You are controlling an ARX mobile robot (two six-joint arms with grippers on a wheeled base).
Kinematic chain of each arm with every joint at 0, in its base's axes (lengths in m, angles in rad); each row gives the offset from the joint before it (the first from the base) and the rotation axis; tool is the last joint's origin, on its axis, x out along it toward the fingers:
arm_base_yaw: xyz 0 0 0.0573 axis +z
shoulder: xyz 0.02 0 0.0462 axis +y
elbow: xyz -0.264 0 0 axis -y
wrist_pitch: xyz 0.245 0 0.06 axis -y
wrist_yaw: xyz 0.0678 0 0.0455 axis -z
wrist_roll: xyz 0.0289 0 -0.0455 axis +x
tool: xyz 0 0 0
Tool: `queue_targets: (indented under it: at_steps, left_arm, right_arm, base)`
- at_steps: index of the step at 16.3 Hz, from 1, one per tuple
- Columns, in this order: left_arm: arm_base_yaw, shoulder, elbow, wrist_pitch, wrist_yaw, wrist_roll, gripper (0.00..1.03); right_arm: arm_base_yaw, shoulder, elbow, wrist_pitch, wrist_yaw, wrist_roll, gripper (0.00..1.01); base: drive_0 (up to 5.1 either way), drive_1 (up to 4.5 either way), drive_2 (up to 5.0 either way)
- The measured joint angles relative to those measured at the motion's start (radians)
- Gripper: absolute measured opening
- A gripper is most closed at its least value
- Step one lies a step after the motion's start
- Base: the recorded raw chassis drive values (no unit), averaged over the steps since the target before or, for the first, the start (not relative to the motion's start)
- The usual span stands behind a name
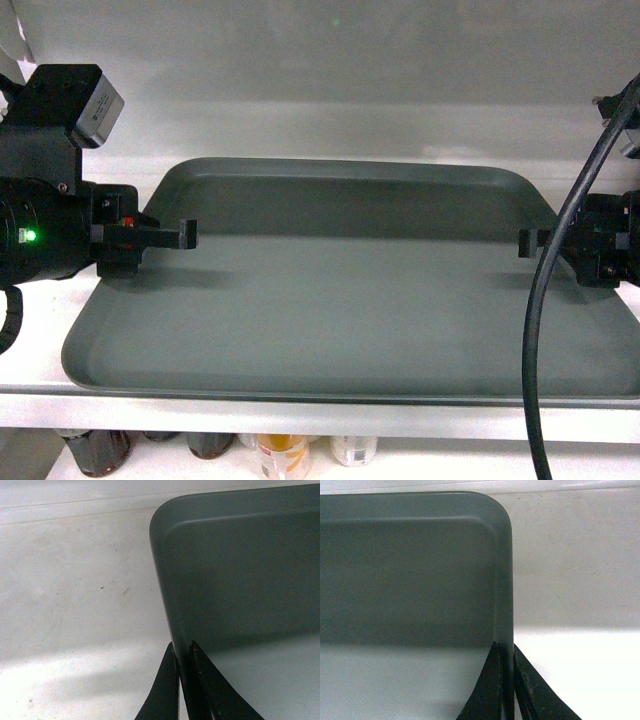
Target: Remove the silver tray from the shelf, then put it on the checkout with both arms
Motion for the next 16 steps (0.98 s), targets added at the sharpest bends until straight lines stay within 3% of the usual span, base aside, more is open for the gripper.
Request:
queue_targets:
  at_steps: [16]
  left_arm:
    - [-0.003,0.006,0.000,-0.003,-0.001,0.000,0.04]
  right_arm:
    - [0.000,0.000,0.000,-0.005,0.003,0.000,0.03]
  base:
    - [0.0,0.00,0.0]
